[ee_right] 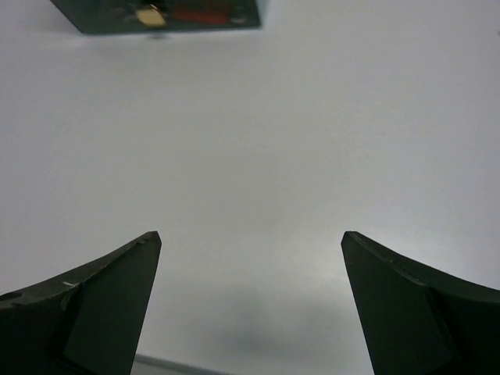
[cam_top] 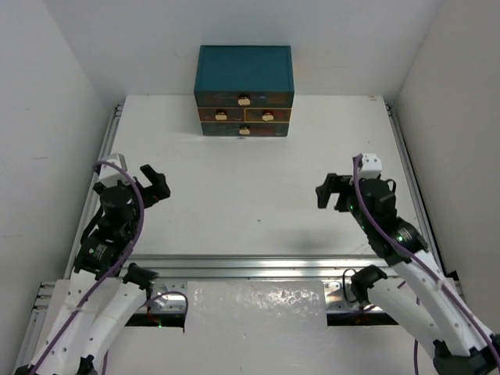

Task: Sort the tools into containers

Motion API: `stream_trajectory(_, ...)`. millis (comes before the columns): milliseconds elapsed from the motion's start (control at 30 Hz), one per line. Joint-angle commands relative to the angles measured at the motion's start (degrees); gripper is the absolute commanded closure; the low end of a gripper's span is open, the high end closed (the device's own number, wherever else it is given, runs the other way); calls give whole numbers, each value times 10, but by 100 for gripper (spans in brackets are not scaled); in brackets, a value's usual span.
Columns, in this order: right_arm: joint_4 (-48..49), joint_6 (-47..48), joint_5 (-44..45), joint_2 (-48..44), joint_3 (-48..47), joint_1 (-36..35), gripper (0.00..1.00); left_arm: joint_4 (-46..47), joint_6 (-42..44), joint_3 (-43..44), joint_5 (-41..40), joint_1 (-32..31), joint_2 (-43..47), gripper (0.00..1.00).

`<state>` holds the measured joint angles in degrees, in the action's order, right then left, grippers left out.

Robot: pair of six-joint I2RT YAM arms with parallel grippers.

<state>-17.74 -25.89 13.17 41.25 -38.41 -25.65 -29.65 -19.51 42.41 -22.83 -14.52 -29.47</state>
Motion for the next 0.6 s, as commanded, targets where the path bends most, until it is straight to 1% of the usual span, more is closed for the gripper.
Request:
stream_trajectory(0,-214,48,73,-84,-18,-1,1,17,8,-3,-69,8,42,0)
stream_trajectory(33,-240,51,77,-103,-22,-1,1,12,3,-7,-86,8,58,0)
stream_trajectory(67,-250,52,77,-135,-29,-1,1,7,1,-8,-91,7,64,0)
stream_trajectory(100,-258,56,76,-149,-32,-2,1,6,-4,-9,-95,7,74,0)
stream_trajectory(167,-276,65,70,-175,-38,-2,1,7,-4,-11,-83,7,84,0)
stream_trajectory(267,-299,73,87,-183,-45,-2,1,20,7,-19,-62,7,93,0)
stream_trajectory(333,-303,73,96,-186,-46,-2,1,20,9,-18,-62,8,92,0)
stream_trajectory(567,-287,79,96,-168,-39,-1,1,20,10,-19,-57,8,93,0)
